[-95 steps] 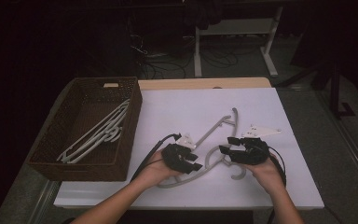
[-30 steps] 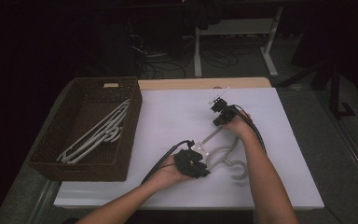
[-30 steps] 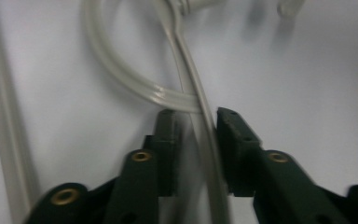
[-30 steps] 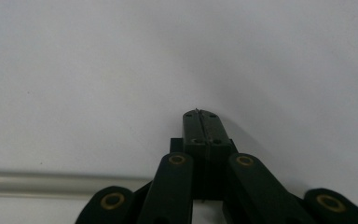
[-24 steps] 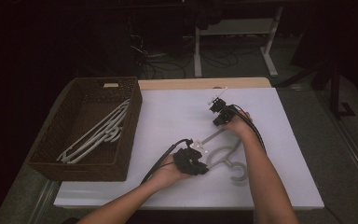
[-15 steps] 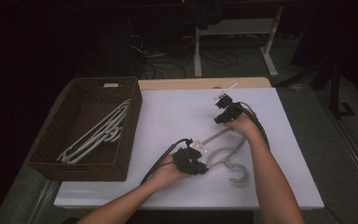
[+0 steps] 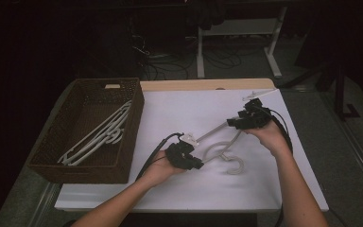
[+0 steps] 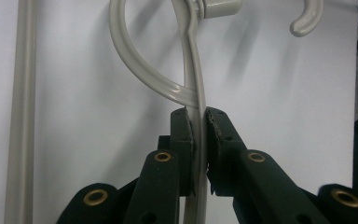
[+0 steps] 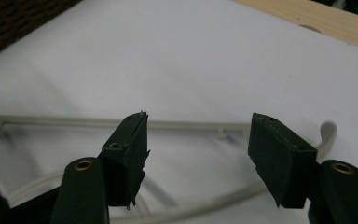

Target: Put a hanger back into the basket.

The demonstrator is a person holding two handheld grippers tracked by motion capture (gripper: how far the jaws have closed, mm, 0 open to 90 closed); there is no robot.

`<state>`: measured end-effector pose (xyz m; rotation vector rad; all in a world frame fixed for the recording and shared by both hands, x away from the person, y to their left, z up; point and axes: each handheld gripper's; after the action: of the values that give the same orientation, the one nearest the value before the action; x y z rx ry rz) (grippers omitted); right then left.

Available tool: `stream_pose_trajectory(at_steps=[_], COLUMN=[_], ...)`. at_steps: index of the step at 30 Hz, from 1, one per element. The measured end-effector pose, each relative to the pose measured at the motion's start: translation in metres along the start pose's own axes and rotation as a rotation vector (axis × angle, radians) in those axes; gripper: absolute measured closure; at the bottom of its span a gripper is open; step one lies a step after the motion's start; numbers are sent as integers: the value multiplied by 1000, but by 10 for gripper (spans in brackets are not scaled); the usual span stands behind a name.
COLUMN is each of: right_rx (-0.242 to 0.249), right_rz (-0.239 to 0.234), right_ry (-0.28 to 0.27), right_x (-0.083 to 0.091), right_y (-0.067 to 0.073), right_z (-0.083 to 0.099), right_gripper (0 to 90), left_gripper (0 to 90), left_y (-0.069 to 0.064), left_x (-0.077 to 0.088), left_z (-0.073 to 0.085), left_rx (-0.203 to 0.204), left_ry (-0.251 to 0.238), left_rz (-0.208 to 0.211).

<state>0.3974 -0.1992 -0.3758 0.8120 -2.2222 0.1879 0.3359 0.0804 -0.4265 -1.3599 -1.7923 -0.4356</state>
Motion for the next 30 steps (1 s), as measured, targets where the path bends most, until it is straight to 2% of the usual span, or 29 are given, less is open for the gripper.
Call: stream_pose_trajectory(at_steps=[7,10,16,18,25,30], right_rx=[5,13,33,31,22,17], right_rz=[3,3,-5,-23,-28,-27], right_ry=[-107,-123,-96,-96,-87,-94], right_x=[39,48,48,47,41,38], right_y=[10,14,24,27,35,40], right_z=[21,32,53,60,82,92], right_gripper=[337,324,278,270,240,215], left_gripper=[824,824,823,823,823,823], left_y=[6,9,12,13,16,23], left_x=[20,31,59,70,109,143], left_z=[-6,-11,-25,-30,-46,-50], left_rx=[11,24,47,54,61,72], left_ry=[-16,-30,-58,-66,-84,-107], left_rz=[-18,-19,-44,-53,-66,-96])
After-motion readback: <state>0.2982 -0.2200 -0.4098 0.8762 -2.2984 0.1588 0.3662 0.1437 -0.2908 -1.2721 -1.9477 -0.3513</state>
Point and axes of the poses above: each handheld gripper's, and its own axes: x roughly backward along the jaws, z roughly out of its underside, y roughly to its left, and after that the axes turned 2 degrees about y, right-handed
